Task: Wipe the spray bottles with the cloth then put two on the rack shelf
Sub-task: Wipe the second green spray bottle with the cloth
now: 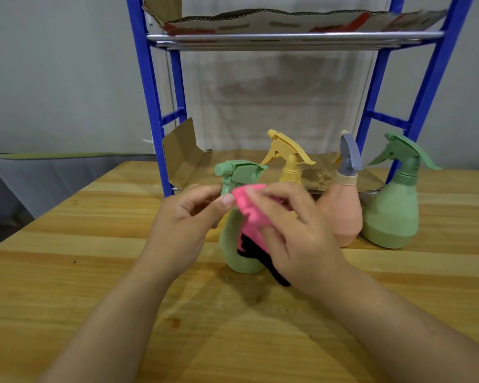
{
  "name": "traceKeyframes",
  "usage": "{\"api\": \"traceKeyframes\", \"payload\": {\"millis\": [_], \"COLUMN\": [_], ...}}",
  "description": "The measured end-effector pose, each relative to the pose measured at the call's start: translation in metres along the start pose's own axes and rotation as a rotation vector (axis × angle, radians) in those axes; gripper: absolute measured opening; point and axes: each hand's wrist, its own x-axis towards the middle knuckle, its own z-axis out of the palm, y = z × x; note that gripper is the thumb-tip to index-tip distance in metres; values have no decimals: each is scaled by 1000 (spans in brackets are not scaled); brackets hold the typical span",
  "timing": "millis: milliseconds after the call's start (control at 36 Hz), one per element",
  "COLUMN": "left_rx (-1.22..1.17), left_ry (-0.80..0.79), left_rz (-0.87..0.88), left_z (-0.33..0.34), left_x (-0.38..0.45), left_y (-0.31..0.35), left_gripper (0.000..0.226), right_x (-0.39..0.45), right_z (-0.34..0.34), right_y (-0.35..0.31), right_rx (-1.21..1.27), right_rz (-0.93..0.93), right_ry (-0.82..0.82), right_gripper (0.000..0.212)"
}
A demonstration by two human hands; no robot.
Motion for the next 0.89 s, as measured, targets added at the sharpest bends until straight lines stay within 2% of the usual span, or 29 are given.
{"api": "traceKeyframes", "payload": {"millis": [83,139,167,333,417,583,667,750,889], "left_rx": [33,113,139,182,188,126,85,73,-8], "left_ry": [51,48,45,63,71,41,43,35,23], "left_rz": [6,57,80,143,146,135,117,109,33], "left_z": [0,-2,-2,-1,-2,2,1,-3,-3], "left_x": [-1,-1,-1,-1,-2,-4,-3,-3,-6], "left_y": [2,0,0,-2,-2,1,0,-4,-2], "left_gripper": [21,12,6,12,13,12,10,24,11], "right_x": [6,9,10,2,1,2,-8,-16,-25], "right_z": [-9,-10,-10,5,3,-12,-9,-4,-11], "right_y": [13,18,18,11,11,24,21,19,24], "right_rx": [-108,-95,-83,10,-48,-58,-13,21,0], "right_rz": [-10,54,61,-18,-87,30,-12,-40,0], "right_ry": [162,199,193,43,-13,18,-53,-115,-185], "right_gripper": [29,30,30,31,29,31,32,34,35]}}
